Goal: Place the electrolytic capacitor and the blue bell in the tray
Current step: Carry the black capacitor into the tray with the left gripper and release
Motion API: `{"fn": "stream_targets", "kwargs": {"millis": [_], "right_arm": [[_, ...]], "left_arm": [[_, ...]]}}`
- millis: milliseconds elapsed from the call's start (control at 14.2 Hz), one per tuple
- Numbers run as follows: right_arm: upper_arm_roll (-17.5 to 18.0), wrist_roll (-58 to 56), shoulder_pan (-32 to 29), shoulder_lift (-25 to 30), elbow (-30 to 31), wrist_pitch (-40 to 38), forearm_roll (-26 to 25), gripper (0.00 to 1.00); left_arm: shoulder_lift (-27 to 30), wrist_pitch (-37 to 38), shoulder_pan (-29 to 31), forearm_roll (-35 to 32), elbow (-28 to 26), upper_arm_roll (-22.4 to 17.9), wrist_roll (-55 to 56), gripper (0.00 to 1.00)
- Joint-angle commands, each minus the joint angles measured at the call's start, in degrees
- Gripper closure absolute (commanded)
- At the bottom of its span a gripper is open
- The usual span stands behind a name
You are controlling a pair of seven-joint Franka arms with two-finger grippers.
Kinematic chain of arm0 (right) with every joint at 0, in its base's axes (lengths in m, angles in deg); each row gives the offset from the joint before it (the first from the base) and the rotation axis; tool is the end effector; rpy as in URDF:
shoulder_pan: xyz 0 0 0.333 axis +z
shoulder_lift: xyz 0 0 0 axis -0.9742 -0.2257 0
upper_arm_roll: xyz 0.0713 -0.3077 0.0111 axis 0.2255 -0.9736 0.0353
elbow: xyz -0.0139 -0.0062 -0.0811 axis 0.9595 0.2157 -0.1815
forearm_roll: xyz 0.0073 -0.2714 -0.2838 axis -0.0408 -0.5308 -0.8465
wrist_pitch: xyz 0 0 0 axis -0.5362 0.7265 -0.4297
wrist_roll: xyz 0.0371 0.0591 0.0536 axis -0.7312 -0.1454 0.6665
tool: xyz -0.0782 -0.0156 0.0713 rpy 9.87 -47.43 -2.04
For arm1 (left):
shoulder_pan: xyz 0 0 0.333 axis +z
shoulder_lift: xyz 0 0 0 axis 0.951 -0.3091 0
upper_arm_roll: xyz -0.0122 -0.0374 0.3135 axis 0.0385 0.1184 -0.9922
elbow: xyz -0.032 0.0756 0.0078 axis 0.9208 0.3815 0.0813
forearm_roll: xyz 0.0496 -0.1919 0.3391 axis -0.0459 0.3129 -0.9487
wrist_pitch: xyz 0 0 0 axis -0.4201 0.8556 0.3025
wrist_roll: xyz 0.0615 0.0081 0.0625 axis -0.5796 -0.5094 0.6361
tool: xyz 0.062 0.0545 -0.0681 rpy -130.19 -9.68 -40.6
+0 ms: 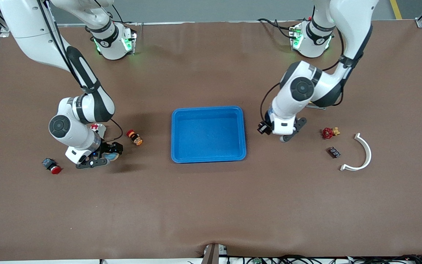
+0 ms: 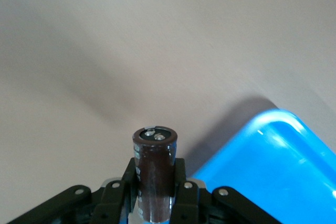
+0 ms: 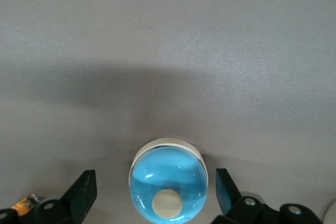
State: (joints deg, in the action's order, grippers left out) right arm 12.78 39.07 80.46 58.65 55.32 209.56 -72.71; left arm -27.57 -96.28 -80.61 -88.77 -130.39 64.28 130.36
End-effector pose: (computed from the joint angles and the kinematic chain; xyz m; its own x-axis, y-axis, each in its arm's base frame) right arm 0.5956 0.0602 0.1896 0.9856 0.1687 0.0140 0.1690 -0.9852 -0.0289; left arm 0.5070 -0.3115 0.2787 0.7083 0.6961 -0.1170 0.7050 -0.7060 0.0674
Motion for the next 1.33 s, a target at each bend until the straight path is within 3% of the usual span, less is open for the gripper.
{"fn": "stream_targets", "kwargs": {"millis": [0, 351, 1053, 1194, 1264], "right_arm": [[0.0, -1.8, -1.0, -0.3, 0.4, 1.1, 0.1, 0.0], [0.0, -2.3, -1.1, -1.5, 0.4, 2.8, 0.1, 0.0], [0.0, -2.5, -1.0, -1.9, 0.7, 2.9, 0.0, 0.0], [0.0, -2.5, -1.0, -1.9, 0.7, 2.9, 0.0, 0.0], [0.0, -2.5, -1.0, -1.9, 0.7, 2.9, 0.0, 0.0]], "left_arm": [[-4.9, 1.3, -3.4, 0.1, 6.2, -0.3, 5.4, 1.0], [-10.6, 1.2, -8.2, 0.0, 11.2, -0.5, 15.3, 1.0], [-16.8, 0.6, -12.8, -0.4, 13.0, -0.9, 23.1, 1.0], [-17.5, 0.6, -13.3, -0.4, 13.1, -0.9, 23.1, 0.92], [-17.7, 0.5, -13.3, -0.4, 13.1, -1.1, 23.1, 0.77]]}}
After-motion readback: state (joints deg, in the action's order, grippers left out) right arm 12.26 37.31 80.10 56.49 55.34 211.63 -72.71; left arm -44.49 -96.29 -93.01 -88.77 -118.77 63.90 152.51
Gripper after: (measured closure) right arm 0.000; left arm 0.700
